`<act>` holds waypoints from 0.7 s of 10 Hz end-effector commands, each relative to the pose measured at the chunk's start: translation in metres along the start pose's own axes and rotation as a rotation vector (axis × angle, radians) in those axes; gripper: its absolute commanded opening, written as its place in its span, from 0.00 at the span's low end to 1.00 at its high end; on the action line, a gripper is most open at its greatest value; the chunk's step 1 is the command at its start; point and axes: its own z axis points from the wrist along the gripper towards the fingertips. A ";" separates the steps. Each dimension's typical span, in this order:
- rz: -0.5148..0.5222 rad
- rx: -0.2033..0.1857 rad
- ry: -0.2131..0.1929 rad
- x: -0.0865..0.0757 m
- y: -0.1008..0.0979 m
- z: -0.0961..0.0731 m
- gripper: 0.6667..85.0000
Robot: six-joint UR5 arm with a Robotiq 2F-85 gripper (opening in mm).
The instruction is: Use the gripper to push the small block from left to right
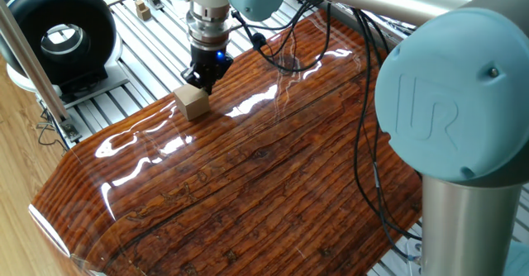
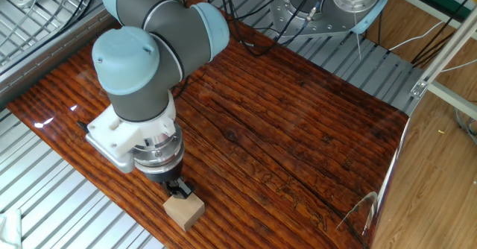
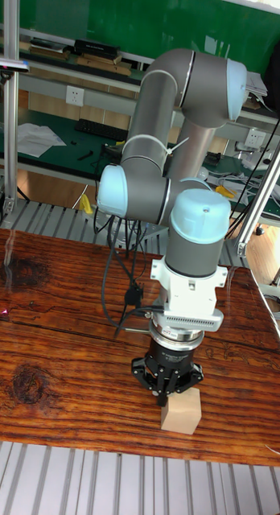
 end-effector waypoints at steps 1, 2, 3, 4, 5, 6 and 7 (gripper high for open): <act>0.013 -0.014 -0.002 -0.002 0.007 -0.001 0.00; 0.013 -0.015 -0.002 -0.002 0.007 -0.001 0.00; 0.012 -0.023 0.000 -0.001 0.009 -0.001 0.00; 0.016 -0.031 0.000 -0.002 0.012 -0.001 0.00; 0.018 -0.032 0.000 -0.002 0.014 -0.002 0.00; 0.018 -0.035 0.000 -0.002 0.016 -0.003 0.00; 0.020 -0.037 0.002 -0.002 0.018 -0.003 0.00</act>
